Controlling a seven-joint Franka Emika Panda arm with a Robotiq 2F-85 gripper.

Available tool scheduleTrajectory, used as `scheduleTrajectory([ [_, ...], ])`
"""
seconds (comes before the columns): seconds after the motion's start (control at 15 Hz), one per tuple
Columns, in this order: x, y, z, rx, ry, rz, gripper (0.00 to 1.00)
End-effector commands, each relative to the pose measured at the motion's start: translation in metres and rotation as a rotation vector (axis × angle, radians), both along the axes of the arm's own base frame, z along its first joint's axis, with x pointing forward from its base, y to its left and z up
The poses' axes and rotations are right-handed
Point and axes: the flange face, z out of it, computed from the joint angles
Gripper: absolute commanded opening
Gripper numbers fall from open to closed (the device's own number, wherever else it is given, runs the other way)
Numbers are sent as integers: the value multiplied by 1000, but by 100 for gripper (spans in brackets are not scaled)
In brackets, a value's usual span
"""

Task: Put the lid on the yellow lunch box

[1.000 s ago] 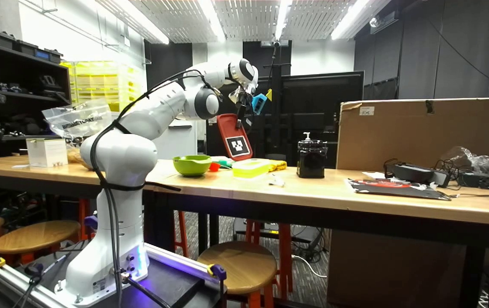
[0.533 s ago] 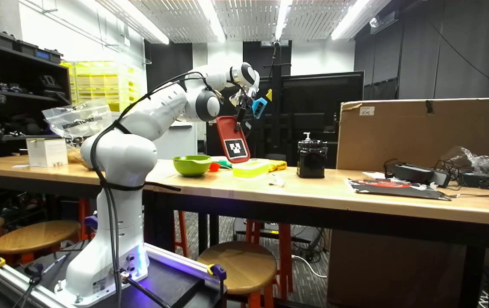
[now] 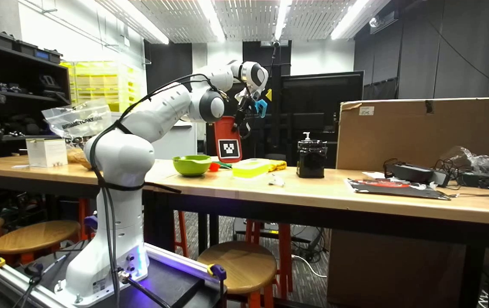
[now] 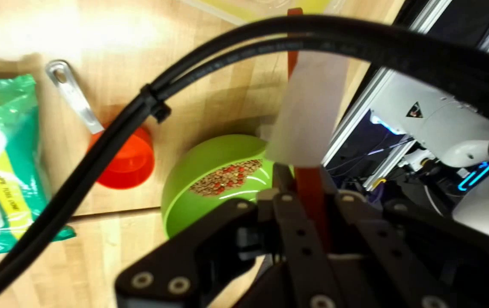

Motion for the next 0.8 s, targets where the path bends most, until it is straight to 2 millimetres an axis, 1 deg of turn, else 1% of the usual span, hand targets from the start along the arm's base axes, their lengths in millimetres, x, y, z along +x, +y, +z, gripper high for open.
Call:
scheduleTrajectory([
  [0.0,8,-2,11,-25,-66,-125,3],
  [0.33,15,-15,18,-64,-111,-275,3],
  [0.73,9,-38,30,-88,-133,-356,3],
])
